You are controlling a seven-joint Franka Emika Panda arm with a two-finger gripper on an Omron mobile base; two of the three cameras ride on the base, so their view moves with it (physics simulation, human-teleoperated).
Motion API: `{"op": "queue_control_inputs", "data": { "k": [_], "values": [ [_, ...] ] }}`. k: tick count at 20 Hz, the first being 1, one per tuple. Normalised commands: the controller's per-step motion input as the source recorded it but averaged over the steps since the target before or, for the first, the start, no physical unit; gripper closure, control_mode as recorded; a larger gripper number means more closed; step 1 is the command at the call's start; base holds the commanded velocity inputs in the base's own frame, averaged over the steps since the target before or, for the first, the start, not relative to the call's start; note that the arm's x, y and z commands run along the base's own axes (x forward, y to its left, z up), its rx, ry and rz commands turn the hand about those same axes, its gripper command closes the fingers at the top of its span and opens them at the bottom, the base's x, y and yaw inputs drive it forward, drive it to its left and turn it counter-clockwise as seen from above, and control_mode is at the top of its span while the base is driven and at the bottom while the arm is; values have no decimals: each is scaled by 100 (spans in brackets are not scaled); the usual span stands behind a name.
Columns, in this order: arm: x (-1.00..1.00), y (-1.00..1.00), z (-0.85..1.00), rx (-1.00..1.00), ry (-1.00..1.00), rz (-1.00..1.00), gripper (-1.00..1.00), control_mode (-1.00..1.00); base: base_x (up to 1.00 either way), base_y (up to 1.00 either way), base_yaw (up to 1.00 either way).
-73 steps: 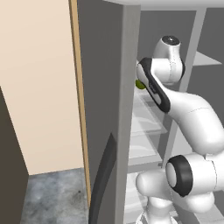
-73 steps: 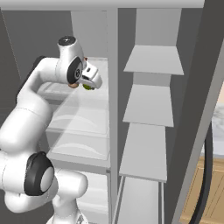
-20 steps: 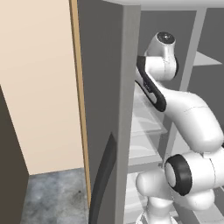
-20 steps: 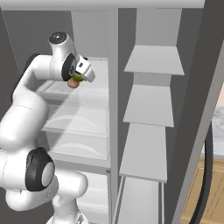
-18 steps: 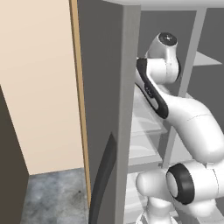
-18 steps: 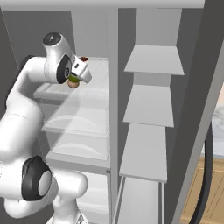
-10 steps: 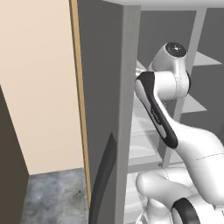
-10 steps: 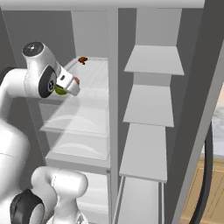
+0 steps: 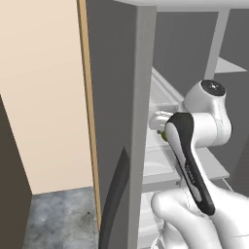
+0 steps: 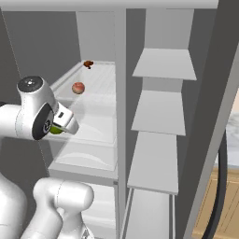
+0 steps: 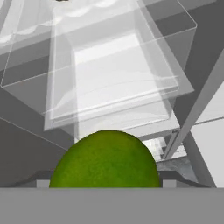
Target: Take the peach and lime from the fridge shelf and place them in the freezer drawer to begin freezing them.
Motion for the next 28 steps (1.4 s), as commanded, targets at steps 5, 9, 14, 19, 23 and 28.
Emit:
{"op": "queue_control_inputs", "data": {
  "k": [5,9,14,19,23,28],
  "values": [
    [-6,1,-10,1,2,2,100,-100,0,0,0],
    [-3,7,0,0,0,0,100,100,-20,6,0],
    [0,0,0,0,0,0,100,100,-73,20,-2],
    [0,0,0,0,0,0,100,100,-70,6,-14],
    [0,0,0,0,0,0,100,100,-44,0,-29],
    [-14,-38,0,5,23,-25,100,-100,-6,0,-6]
  ]
}}
